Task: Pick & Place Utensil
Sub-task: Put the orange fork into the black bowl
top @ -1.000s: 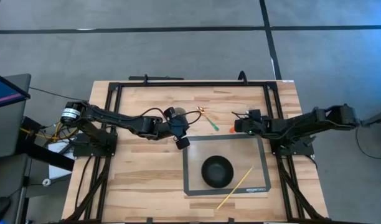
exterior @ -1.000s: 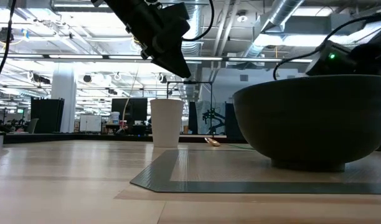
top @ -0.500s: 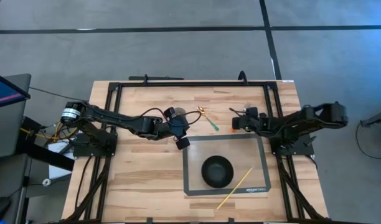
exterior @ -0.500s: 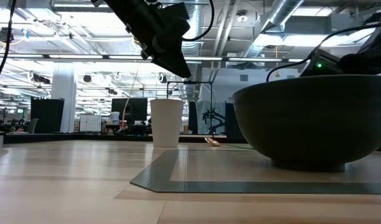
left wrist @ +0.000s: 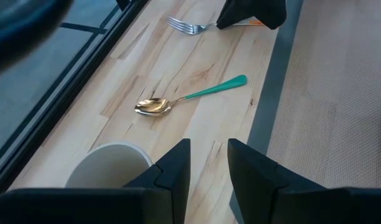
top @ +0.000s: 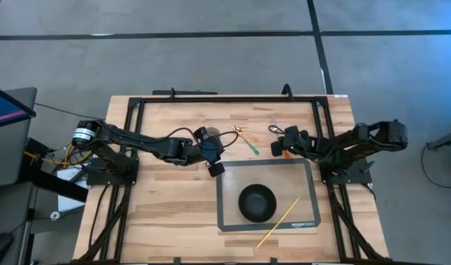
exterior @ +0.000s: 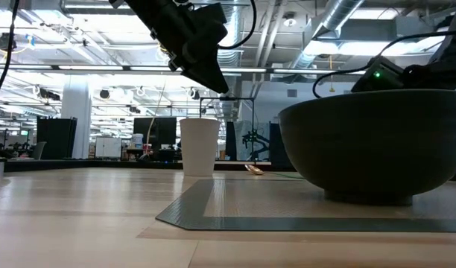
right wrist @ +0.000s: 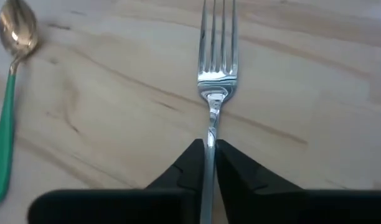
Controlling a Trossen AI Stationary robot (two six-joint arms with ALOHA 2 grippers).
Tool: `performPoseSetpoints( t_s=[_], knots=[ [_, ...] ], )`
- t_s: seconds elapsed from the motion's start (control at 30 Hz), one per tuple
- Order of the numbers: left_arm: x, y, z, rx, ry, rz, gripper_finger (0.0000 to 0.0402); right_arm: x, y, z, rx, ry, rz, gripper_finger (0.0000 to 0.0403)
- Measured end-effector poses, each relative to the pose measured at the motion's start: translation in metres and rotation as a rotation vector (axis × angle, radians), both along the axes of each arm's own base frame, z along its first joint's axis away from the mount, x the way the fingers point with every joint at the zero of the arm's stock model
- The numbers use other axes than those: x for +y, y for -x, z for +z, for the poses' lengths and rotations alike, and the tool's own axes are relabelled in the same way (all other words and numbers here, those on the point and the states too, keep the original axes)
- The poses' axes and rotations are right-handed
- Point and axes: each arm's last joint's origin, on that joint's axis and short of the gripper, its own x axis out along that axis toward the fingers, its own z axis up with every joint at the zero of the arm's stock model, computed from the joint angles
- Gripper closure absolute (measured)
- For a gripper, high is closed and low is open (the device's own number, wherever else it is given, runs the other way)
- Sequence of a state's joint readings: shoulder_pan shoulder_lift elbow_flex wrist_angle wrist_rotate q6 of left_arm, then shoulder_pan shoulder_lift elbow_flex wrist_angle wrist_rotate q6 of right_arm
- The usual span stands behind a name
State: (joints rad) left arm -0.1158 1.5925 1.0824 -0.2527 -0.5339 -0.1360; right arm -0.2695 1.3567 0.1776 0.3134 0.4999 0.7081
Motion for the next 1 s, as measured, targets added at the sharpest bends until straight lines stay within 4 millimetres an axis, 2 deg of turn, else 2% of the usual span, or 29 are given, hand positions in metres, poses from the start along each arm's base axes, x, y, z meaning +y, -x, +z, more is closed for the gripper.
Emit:
performPoseSetpoints(
  t_s=[0.3, 0.53, 0.7, 0.83, 1.0],
  knots=[
    [0.0, 0.0, 0.0, 0.0, 0.0, 0.0, 0.0294, 0.001, 0.0, 0.0, 0.047, 0.021, 0.054, 0.0332],
    [0.0, 0.0, 0.0, 0.0, 0.0, 0.0, 0.0294, 0.002, 0.0, -0.009, 0.139, 0.052, 0.073, 0.032],
    [0.0, 0.0, 0.0, 0.0, 0.0, 0.0, 0.0294, 0.005, -0.001, -0.01, 0.156, 0.082, 0.076, 0.0341],
    [0.0, 0.0, 0.0, 0.0, 0.0, 0.0, 0.0294, 0.007, -0.004, -0.009, 0.163, 0.086, 0.086, 0.0389],
    [0.0, 0.0, 0.0, -0.002, 0.003, 0.002, 0.0294, 0.013, -0.017, 0.0, 0.183, 0.116, 0.168, 0.0389]
  ],
)
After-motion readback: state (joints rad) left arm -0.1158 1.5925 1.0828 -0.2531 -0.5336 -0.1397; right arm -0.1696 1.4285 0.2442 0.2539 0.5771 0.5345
